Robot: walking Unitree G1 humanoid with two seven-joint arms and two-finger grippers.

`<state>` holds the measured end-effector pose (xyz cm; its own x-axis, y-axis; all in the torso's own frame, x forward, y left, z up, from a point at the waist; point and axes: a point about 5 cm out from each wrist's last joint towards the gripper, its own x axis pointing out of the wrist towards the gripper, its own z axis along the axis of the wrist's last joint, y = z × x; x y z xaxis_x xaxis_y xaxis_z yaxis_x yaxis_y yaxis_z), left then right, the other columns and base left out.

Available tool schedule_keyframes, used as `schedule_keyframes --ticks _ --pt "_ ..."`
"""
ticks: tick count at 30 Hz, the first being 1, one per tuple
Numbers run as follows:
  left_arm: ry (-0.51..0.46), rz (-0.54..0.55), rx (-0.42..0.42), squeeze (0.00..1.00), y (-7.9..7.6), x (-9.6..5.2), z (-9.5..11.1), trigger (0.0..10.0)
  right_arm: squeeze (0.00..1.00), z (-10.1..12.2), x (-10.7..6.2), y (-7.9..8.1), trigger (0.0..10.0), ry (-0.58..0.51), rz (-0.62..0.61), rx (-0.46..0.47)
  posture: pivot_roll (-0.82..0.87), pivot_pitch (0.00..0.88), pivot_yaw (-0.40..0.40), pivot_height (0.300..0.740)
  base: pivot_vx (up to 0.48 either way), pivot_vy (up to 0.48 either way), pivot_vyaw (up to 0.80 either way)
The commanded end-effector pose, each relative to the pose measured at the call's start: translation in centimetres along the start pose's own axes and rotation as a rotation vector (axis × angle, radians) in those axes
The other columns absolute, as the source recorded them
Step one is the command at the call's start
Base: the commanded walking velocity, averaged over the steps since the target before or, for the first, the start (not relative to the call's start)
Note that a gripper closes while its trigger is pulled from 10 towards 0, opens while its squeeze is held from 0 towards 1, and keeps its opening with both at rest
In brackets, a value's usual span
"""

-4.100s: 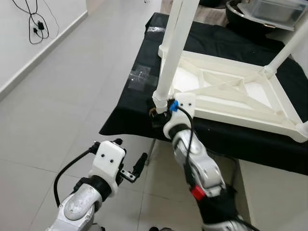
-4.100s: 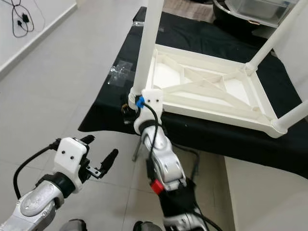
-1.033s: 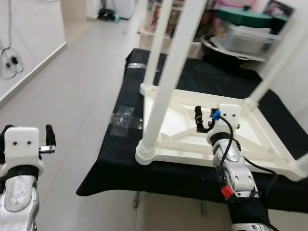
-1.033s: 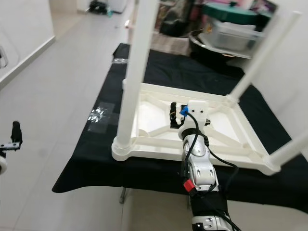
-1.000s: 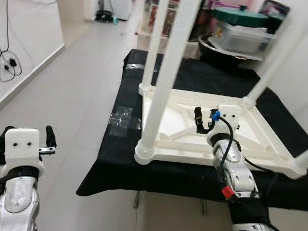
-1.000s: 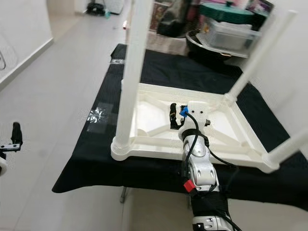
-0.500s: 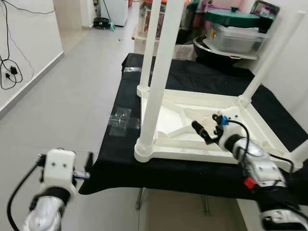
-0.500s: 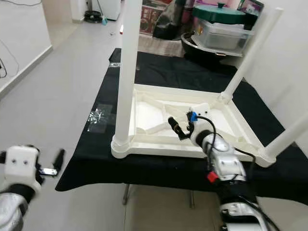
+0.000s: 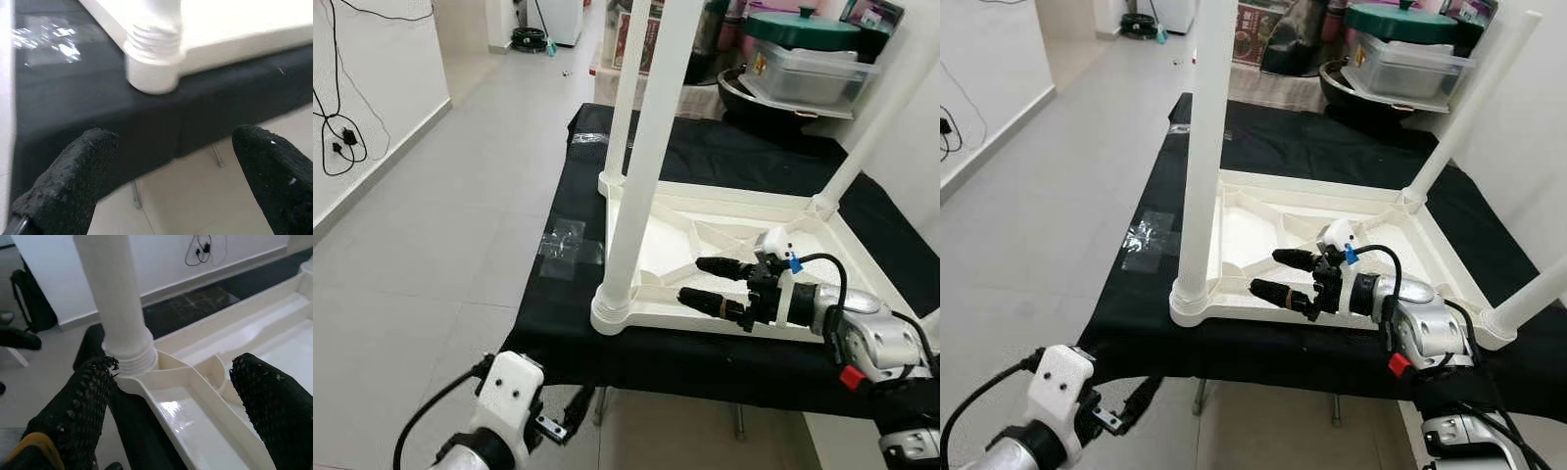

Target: Building children table

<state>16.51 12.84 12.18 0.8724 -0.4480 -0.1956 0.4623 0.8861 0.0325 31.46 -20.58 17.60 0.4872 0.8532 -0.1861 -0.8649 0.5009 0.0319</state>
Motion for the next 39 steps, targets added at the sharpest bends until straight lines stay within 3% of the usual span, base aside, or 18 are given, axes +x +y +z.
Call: schedule_keyframes --ticks 1,4,7,8,12,15,26,39 --pt "-0.009 -0.022 0.015 0.0 -0.4 -0.1 0.2 10.0 0.0 0.2 0.0 0.2 10.0 -0.016 0.02 -0.007 0.15 0.077 -0.136 0.74 0.0 0.0 0.0" --pt "0.002 -0.065 0.046 0.0 -1.4 -0.4 -0.2 10.0 0.0 1.3 1.4 1.4 10.0 -0.091 0.098 0.009 0.15 0.082 -0.135 0.74 0.0 0.0 0.0" --pt "0.003 -0.065 0.046 0.0 -1.4 -0.5 -0.3 10.0 0.0 1.8 2.2 1.8 10.0 -0.117 0.108 0.001 0.15 0.086 -0.136 0.74 0.0 0.0 0.0" --pt "0.006 -0.066 0.048 0.0 -1.3 -0.5 -0.3 10.0 0.0 2.5 3.4 2.4 10.0 -0.154 0.12 -0.011 0.15 0.087 -0.136 0.74 0.0 0.0 0.0" --pt "0.007 -0.067 0.049 0.0 -1.3 -0.5 -0.3 10.0 0.0 2.6 3.8 2.6 10.0 -0.161 0.12 -0.009 0.15 0.087 -0.136 0.74 0.0 0.0 0.0" --pt "-0.002 -0.074 0.077 0.0 -1.6 -0.5 -0.1 10.0 0.0 2.7 5.1 2.9 10.0 -0.177 0.103 0.012 0.15 0.091 -0.141 0.74 0.0 0.0 0.0" --pt "-0.009 -0.073 0.079 0.0 -1.9 -0.6 0.0 10.0 0.0 3.1 6.3 3.9 10.0 -0.203 0.122 0.02 0.15 0.098 -0.142 0.74 0.0 0.0 0.0" --pt "-0.01 -0.071 0.077 0.0 -1.9 -0.5 0.0 10.0 0.0 4.1 9.1 5.5 10.0 -0.25 0.169 0.015 0.15 0.113 -0.144 0.74 0.0 0.0 0.0"
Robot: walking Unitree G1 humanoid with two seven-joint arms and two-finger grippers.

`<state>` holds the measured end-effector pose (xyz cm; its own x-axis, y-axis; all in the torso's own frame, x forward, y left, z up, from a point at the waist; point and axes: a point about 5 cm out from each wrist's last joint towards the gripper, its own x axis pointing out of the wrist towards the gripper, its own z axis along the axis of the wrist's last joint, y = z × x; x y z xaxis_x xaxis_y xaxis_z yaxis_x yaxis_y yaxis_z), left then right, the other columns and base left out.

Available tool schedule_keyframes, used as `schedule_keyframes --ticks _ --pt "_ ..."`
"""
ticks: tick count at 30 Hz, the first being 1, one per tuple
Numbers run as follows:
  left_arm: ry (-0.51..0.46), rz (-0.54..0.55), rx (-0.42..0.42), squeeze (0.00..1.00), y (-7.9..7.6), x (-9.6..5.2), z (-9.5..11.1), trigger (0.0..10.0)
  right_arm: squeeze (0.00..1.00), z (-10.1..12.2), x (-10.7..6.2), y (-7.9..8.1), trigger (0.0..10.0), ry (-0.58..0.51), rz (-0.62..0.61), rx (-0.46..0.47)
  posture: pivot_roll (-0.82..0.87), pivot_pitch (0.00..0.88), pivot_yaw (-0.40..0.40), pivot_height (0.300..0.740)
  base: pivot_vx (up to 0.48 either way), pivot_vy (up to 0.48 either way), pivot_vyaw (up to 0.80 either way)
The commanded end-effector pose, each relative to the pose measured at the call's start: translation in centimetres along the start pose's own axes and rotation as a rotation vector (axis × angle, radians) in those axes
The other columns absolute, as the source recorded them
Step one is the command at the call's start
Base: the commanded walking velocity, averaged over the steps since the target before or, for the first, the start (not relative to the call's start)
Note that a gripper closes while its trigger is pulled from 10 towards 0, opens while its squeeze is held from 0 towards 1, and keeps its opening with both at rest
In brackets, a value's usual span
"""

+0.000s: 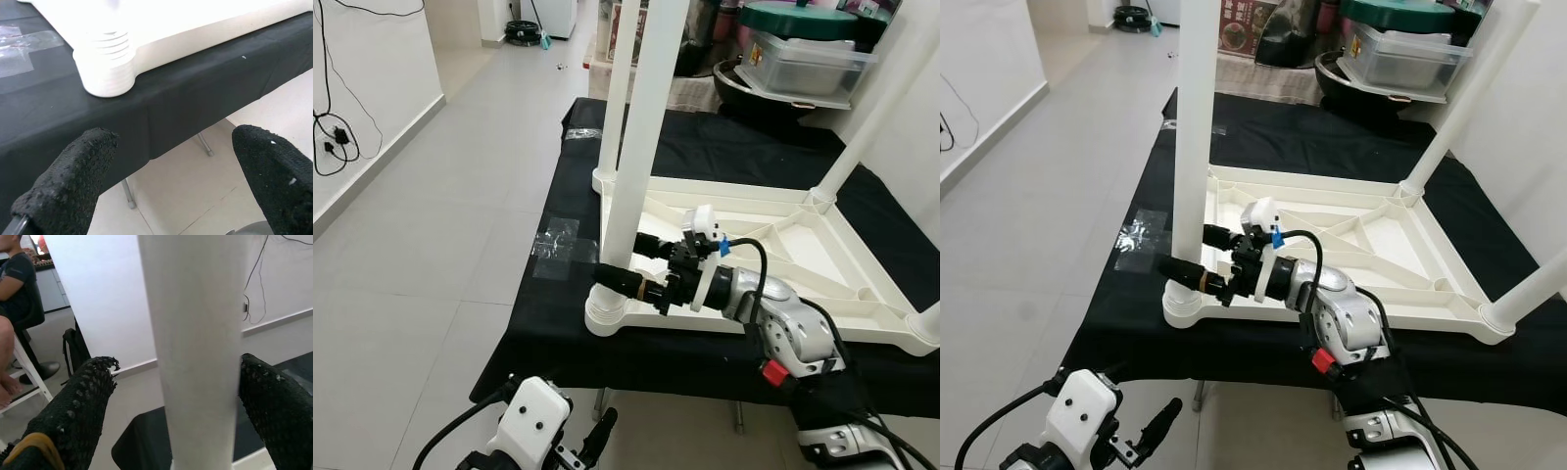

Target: Building children table

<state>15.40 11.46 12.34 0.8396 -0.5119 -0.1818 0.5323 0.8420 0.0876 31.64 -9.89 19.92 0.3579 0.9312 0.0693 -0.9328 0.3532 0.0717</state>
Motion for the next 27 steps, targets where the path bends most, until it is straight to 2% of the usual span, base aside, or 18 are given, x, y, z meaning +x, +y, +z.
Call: schedule_keyframes --ticks 1,3,14,27 --pt "0.009 -0.001 0.007 0.0 -0.2 -0.1 -0.1 10.0 0.0 0.1 0.4 0.2 10.0 -0.001 0.006 -0.015 0.15 0.113 -0.144 0.74 0.0 0.0 0.0" --pt "0.009 -0.003 0.007 0.0 -0.3 -0.1 -0.1 10.0 0.0 -0.2 1.3 0.2 10.0 -0.007 -0.017 -0.018 0.15 0.116 -0.145 0.74 0.0 0.0 0.0" --pt "0.01 0.0 0.005 0.0 -0.3 -0.1 0.0 10.0 0.0 0.6 2.9 -0.6 10.0 -0.051 -0.105 -0.043 0.15 0.12 -0.15 0.74 0.0 0.0 0.0" --pt "0.009 0.001 -0.001 0.0 -0.5 -0.1 0.0 10.0 0.0 1.7 3.5 -0.8 10.0 -0.108 -0.11 -0.06 0.15 0.12 -0.154 0.74 0.0 0.0 0.0"
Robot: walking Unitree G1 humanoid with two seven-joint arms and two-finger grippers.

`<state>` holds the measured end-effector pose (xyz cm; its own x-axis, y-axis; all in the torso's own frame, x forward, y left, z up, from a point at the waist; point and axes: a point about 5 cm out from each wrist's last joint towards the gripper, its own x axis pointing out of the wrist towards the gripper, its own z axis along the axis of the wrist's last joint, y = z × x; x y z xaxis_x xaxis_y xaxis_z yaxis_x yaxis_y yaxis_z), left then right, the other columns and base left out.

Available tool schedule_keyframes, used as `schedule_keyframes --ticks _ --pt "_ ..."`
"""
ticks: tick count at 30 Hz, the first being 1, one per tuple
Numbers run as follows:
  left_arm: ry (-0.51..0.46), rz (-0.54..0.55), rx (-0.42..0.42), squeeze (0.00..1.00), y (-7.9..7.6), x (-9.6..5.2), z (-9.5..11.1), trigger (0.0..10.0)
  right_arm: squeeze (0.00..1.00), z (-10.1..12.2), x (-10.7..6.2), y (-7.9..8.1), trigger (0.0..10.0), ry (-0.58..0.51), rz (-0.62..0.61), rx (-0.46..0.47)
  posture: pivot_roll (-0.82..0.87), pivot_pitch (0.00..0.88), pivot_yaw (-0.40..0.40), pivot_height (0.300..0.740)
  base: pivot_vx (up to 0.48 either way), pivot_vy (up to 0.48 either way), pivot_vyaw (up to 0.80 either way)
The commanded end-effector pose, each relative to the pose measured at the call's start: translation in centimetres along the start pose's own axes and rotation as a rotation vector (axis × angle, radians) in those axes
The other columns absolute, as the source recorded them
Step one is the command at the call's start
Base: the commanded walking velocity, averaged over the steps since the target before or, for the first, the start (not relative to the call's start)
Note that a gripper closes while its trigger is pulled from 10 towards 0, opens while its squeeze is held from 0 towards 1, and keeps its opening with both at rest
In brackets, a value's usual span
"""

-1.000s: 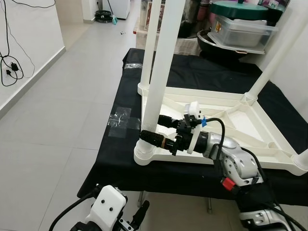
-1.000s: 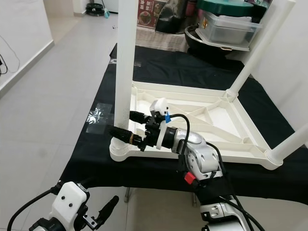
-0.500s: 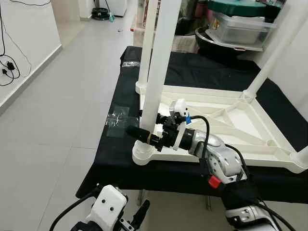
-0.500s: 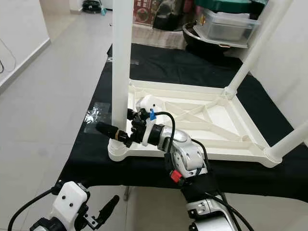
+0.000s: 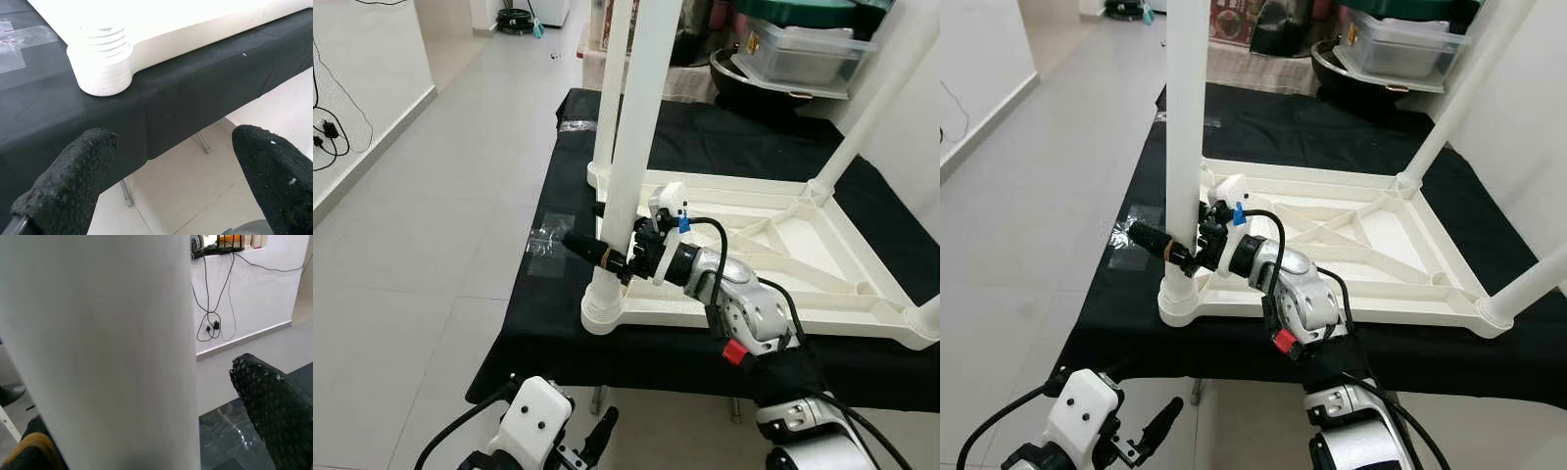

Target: Building children table

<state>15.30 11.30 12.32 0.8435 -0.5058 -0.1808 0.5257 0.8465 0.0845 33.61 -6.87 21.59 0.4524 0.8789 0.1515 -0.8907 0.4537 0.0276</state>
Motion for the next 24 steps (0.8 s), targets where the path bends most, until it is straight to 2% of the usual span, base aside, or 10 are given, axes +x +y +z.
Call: schedule_keyframes --ticks 1,13,24 --pt "0.009 -0.006 0.003 0.0 -0.31 -0.06 -0.04 10.0 0.0 0.23 -0.08 -0.14 10.0 -0.026 -0.005 -0.005 0.15 0.121 -0.153 0.74 0.0 0.0 0.0" --pt "0.013 -0.004 -0.001 0.0 -0.23 -0.14 -0.09 10.0 0.0 0.63 0.05 0.49 10.0 -0.076 0.045 0.007 0.15 0.127 -0.152 0.74 0.0 0.0 0.0" --pt "0.015 0.0 -0.001 0.0 -0.16 -0.09 -0.1 10.0 0.0 0.65 0.04 0.69 10.0 -0.075 0.095 -0.013 0.15 0.131 -0.151 0.74 0.0 0.0 0.0"
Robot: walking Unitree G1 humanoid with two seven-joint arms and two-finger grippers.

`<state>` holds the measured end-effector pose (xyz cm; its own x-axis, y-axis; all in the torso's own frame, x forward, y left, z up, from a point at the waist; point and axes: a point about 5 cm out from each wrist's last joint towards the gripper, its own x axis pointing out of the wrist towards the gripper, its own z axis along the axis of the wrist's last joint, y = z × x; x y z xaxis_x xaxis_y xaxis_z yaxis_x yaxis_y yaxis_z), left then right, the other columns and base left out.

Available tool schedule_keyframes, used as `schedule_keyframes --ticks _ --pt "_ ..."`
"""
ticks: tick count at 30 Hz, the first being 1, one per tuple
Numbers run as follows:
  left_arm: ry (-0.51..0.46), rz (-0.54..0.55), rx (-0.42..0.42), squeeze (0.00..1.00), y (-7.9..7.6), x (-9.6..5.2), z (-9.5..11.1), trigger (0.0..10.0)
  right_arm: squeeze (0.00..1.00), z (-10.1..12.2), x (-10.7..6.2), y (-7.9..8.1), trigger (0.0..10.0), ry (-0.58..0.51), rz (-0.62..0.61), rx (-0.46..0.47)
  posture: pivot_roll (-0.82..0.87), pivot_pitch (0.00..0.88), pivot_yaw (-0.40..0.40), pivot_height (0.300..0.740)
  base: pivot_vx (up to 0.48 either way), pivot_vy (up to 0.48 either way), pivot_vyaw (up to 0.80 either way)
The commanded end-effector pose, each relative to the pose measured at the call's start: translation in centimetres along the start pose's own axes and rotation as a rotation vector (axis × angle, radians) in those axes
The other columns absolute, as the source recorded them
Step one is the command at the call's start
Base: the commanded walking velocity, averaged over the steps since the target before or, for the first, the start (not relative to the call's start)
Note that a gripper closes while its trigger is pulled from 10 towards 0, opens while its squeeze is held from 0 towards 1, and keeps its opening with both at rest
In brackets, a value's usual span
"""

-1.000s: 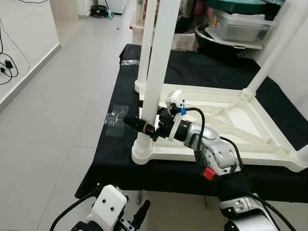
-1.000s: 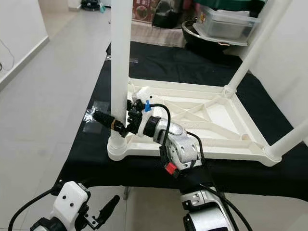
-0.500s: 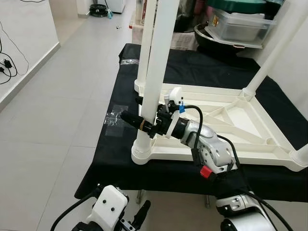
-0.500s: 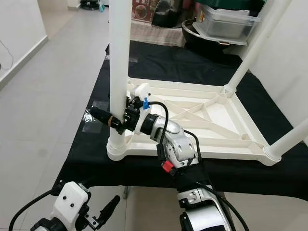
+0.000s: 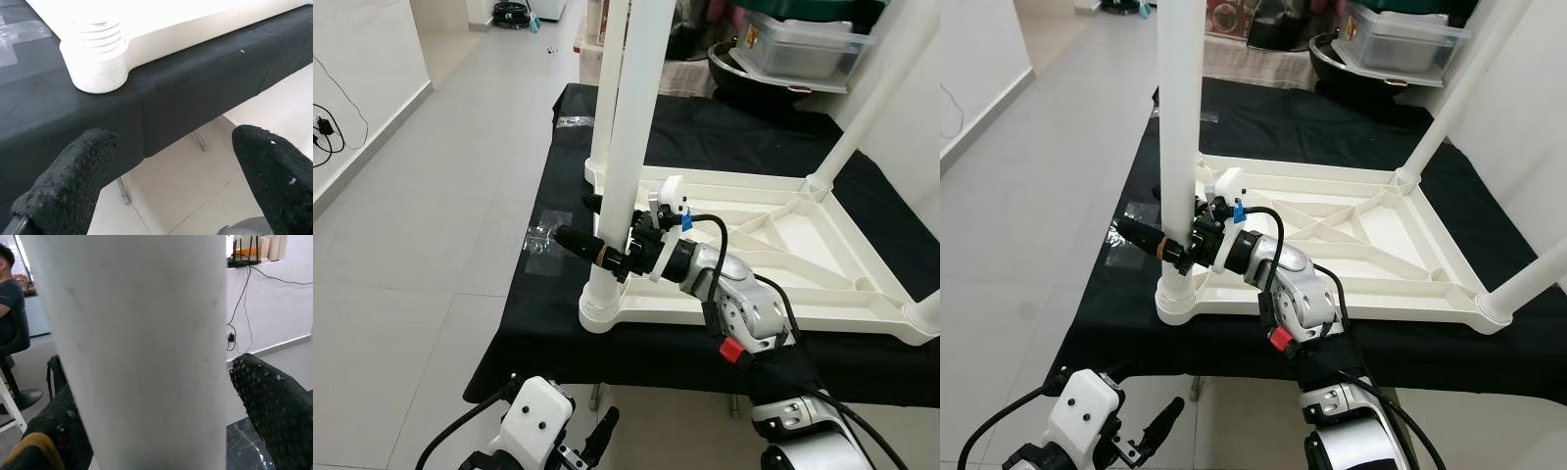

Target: Building children table

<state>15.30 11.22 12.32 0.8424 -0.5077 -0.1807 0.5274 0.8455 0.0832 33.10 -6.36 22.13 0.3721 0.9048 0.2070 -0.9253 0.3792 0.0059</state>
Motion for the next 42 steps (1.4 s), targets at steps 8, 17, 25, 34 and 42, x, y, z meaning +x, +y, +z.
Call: schedule_keyframes --ticks 8,17,25,34,42 --pt "0.014 0.001 0.005 0.0 0.0 -0.1 0.0 10.0 0.0 0.3 0.0 -0.2 10.0 -0.003 0.06 -0.026 0.15 0.136 -0.153 0.74 0.0 0.0 0.0" --pt "0.016 0.003 0.006 0.0 0.0 -0.1 0.0 10.0 0.0 0.6 -0.1 -0.8 10.0 -0.003 0.073 -0.039 0.16 0.139 -0.152 0.74 0.0 0.0 0.0" --pt "0.017 0.002 0.006 0.0 0.0 -0.1 0.0 10.0 0.0 0.9 -0.4 -1.2 10.0 0.015 0.117 -0.06 0.16 0.139 -0.15 0.74 0.0 0.0 0.0" --pt "0.019 0.004 0.008 0.0 0.0 -0.2 0.0 10.0 0.0 0.8 -0.7 -1.7 10.0 0.044 0.169 -0.061 0.16 0.141 -0.15 0.74 0.0 0.0 0.0" --pt "0.02 0.005 0.008 0.0 0.0 -0.2 0.0 10.0 0.0 0.8 -0.6 -1.8 10.0 0.057 0.207 -0.06 0.16 0.141 -0.148 0.74 0.0 0.0 0.0"
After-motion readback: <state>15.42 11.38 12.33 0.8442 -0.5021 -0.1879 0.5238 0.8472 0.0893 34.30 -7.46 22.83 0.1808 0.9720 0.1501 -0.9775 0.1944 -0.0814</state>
